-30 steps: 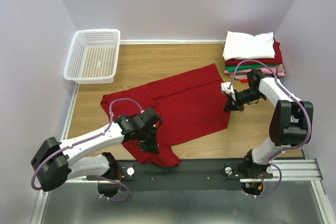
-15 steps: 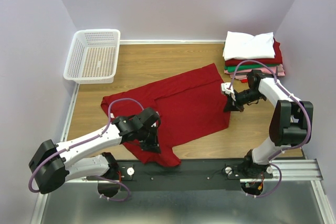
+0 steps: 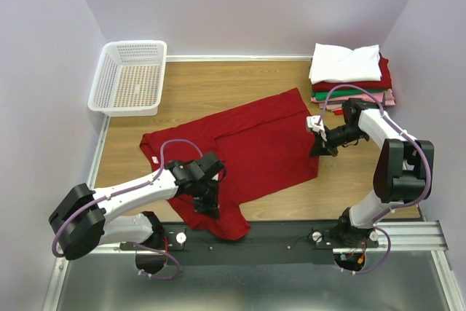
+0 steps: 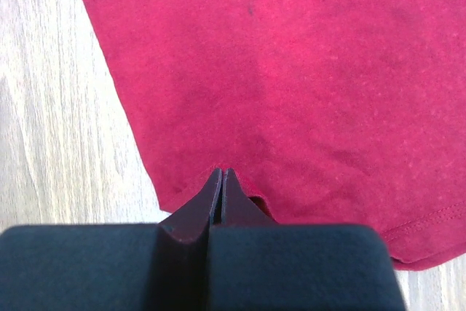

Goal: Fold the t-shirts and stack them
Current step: Fold the tshirt

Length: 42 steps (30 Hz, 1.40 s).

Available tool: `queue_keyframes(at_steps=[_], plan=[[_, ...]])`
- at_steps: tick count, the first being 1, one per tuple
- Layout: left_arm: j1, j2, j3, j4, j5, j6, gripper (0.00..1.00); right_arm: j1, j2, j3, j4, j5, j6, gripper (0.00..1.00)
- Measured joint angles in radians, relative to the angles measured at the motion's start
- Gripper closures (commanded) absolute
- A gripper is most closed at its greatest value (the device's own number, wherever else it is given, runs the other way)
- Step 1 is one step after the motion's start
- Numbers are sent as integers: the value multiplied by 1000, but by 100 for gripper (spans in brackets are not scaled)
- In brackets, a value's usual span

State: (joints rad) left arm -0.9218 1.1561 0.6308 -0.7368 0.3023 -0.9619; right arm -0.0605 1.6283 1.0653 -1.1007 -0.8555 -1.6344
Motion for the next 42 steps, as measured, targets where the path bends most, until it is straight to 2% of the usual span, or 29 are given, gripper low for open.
queue_keyframes(at_steps=[3, 13, 19, 42], plan=[[0, 18, 0, 2, 9, 18, 87, 0, 0, -5, 0, 0, -6, 99], [0, 26, 0, 2, 30, 43, 87, 0, 0, -10, 0, -4, -16, 100], [0, 26, 0, 0, 53, 53, 81, 0, 0, -14, 0, -7, -16, 99], [0, 14, -20, 3, 112, 61, 81, 0, 0, -25, 0, -10, -32, 99]])
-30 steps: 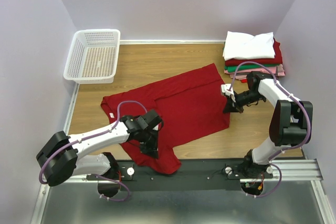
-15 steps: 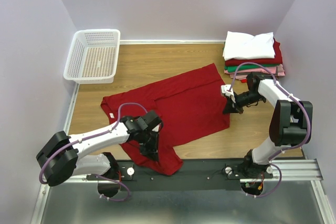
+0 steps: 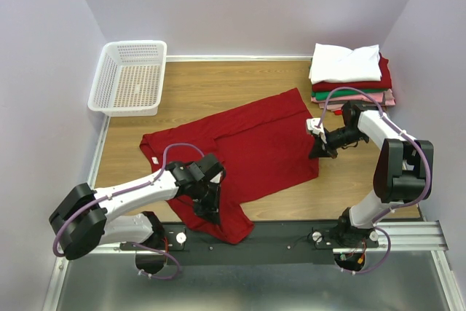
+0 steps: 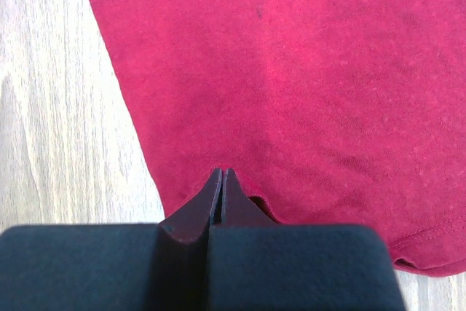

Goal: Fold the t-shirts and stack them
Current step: Fold the tshirt

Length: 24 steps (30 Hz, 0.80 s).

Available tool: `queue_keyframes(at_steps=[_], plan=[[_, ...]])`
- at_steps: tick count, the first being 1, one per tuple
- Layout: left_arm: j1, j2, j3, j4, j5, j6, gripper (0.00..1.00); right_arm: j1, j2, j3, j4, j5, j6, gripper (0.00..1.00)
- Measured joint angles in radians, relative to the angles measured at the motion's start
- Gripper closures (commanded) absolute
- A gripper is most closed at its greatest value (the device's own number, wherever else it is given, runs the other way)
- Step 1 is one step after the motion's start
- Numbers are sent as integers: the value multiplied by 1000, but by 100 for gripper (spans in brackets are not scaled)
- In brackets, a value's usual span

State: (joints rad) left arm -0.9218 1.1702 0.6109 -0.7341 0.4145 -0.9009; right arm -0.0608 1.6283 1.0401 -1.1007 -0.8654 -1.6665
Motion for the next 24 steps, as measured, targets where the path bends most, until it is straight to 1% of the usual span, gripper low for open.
queue_keyframes(at_steps=[3, 4, 5, 6, 16, 24], plan=[[0, -5, 0, 0, 6, 2, 81, 0, 0, 0, 0, 0, -2, 99], [0, -7, 0, 0, 7, 3, 83, 0, 0, 0, 0, 0, -2, 100], [0, -8, 0, 0, 8, 3, 89, 0, 0, 0, 0, 0, -2, 100], [0, -11, 0, 0, 8, 4, 100, 0, 0, 0, 0, 0, -2, 99], [9, -46, 23, -13, 4, -9, 100, 0, -2, 0, 0, -1, -2, 100], [75, -69, 101, -18, -21, -9, 100, -1, -22, 35, 0, -12, 20, 99]])
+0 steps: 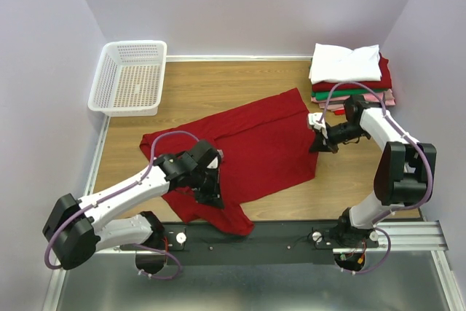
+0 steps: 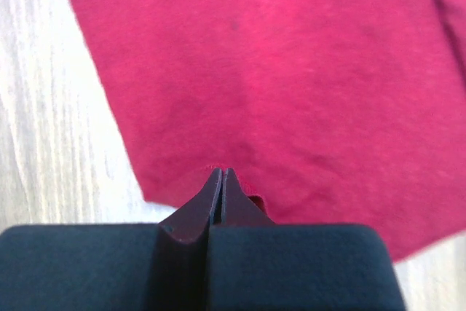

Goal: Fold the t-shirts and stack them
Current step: Fold the tshirt

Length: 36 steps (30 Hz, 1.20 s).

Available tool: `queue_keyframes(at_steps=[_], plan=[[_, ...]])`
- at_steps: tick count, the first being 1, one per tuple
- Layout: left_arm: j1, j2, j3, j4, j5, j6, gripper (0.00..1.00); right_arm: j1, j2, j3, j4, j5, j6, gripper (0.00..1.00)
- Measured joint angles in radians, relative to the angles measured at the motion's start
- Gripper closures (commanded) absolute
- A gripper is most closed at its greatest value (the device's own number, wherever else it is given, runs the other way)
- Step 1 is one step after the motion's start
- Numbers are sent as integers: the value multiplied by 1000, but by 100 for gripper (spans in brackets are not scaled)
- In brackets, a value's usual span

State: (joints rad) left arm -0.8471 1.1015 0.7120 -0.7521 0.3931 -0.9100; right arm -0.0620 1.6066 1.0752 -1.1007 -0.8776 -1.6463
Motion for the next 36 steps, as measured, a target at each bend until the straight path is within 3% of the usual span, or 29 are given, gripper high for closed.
queue_keyframes(at_steps=[5, 14, 26, 36], plan=[[41, -28, 18, -33, -25, 6, 100, -29, -1, 61, 0, 0, 34, 100], [209, -68, 74, -119, -98, 48, 100, -58, 3, 105, 23, -1, 105, 100], [409, -77, 190, -198, -206, 130, 100, -58, 21, 109, 204, -1, 305, 100], [464, -92, 228, -204, -246, 175, 100, -58, 30, 113, 308, -1, 424, 99]])
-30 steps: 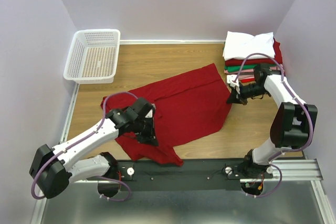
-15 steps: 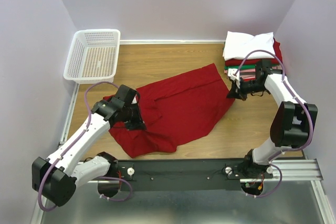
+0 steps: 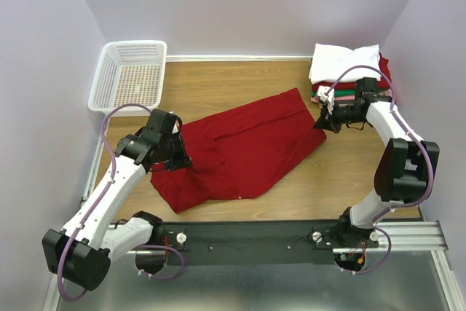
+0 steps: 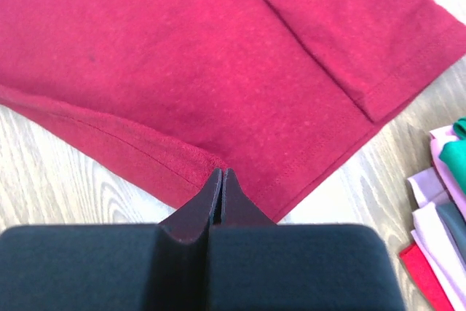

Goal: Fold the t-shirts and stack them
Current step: Fold the tshirt

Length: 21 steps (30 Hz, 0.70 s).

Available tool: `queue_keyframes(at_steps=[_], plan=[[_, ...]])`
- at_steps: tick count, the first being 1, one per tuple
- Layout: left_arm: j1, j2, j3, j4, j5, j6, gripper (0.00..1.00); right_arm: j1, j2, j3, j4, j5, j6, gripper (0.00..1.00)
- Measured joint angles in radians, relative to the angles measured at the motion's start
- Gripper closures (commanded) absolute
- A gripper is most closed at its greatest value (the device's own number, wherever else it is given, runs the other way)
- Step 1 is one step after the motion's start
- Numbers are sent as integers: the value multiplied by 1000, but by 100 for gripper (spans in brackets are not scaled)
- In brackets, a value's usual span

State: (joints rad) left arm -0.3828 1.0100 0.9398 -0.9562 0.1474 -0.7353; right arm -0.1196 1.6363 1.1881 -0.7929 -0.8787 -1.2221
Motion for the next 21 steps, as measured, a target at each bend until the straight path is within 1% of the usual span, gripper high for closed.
queue_keyframes(at_steps=[9, 21], plan=[[13, -10, 61, -19, -63, 40, 100, 0, 2, 0, 92, 7, 127, 100], [23, -11, 101, -18, -141, 70, 100, 0, 37, 0, 180, 31, 263, 100]])
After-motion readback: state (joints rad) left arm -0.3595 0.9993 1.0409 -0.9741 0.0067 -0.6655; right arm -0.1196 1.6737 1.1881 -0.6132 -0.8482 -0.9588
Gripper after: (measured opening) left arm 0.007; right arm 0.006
